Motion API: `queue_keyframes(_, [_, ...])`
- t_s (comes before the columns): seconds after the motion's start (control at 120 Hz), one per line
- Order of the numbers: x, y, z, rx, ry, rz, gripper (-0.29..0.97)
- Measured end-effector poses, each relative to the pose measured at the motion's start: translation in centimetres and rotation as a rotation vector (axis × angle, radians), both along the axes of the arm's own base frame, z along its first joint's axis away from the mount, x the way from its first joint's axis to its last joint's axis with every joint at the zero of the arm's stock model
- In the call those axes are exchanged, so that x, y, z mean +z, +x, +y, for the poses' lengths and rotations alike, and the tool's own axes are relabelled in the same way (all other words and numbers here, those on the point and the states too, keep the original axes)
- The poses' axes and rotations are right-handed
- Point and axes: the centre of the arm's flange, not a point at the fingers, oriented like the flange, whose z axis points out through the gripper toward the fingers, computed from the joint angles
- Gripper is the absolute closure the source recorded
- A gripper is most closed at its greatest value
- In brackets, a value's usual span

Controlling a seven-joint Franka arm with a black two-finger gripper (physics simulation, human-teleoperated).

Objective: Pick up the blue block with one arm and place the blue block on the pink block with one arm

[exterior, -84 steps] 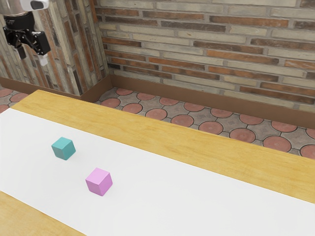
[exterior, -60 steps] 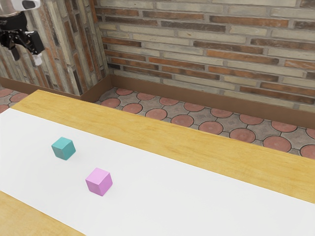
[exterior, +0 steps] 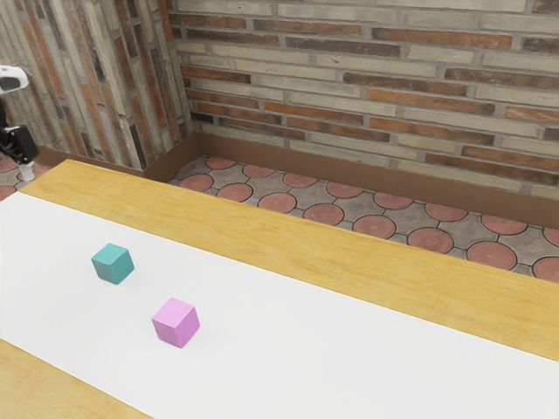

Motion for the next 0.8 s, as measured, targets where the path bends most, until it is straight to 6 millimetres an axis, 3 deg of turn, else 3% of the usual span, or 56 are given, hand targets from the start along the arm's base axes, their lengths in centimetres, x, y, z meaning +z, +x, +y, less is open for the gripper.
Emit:
queue_keyframes(0.1, [-6.9,-0.2,2.4,0.056,0.015,0.001,0.00])
queue_keyframes(0.183, [-12.1,1.0,4.7,0.114,0.036,-0.007,0.00])
queue_keyframes(0.25, [-14.2,1.8,5.6,0.153,0.036,-0.039,0.00])
queue_keyframes(0.425, [-15.4,4.8,4.1,0.088,0.042,-0.136,0.00])
queue_keyframes(0.8, [-17.9,6.4,3.0,-0.093,0.013,-0.150,0.00])
